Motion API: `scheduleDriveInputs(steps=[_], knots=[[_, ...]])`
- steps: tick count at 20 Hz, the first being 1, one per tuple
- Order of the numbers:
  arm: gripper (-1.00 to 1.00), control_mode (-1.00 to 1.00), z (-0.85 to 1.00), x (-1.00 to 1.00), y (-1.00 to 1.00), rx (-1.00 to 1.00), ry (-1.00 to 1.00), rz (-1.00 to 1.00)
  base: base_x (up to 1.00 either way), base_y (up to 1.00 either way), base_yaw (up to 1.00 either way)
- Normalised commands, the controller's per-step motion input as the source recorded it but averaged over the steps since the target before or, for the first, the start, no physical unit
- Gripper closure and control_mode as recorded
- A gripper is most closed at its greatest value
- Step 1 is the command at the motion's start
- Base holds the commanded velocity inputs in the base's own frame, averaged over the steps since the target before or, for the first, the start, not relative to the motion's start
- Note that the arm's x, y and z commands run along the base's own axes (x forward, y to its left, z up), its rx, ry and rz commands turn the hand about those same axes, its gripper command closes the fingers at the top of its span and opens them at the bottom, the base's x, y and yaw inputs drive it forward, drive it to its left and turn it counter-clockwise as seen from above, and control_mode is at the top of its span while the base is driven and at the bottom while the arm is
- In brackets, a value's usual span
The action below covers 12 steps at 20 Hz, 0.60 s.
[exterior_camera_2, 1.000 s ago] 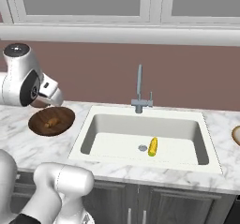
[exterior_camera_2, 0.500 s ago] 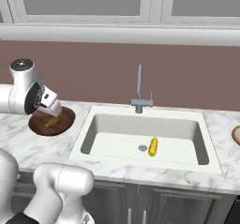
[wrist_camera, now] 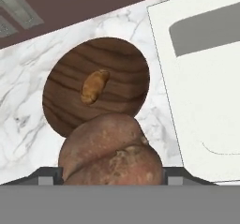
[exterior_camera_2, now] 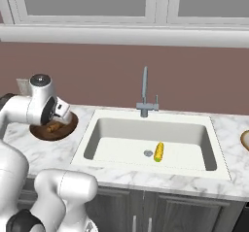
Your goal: Pick the potatos from the cabinet and place them in one bowl. Pick the corn from the sink and place it in the other bowl.
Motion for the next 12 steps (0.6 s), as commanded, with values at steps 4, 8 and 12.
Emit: scheduleDriveInputs(steps=[4, 8, 12], knots=[[1.00, -1.00, 0.00, 0.36, 0.19, -0.02, 0.19, 0.11, 0.00, 0.00, 0.00], [1.00, -1.00, -0.01, 0.42, 0.32, -0.07, 0.16, 0.03, 0.00, 0.00, 0.00], [1.00, -1.00, -0.19, 0.51, 0.36, -0.10, 0.01, 0.00, 0.00, 0.00, 0.00]])
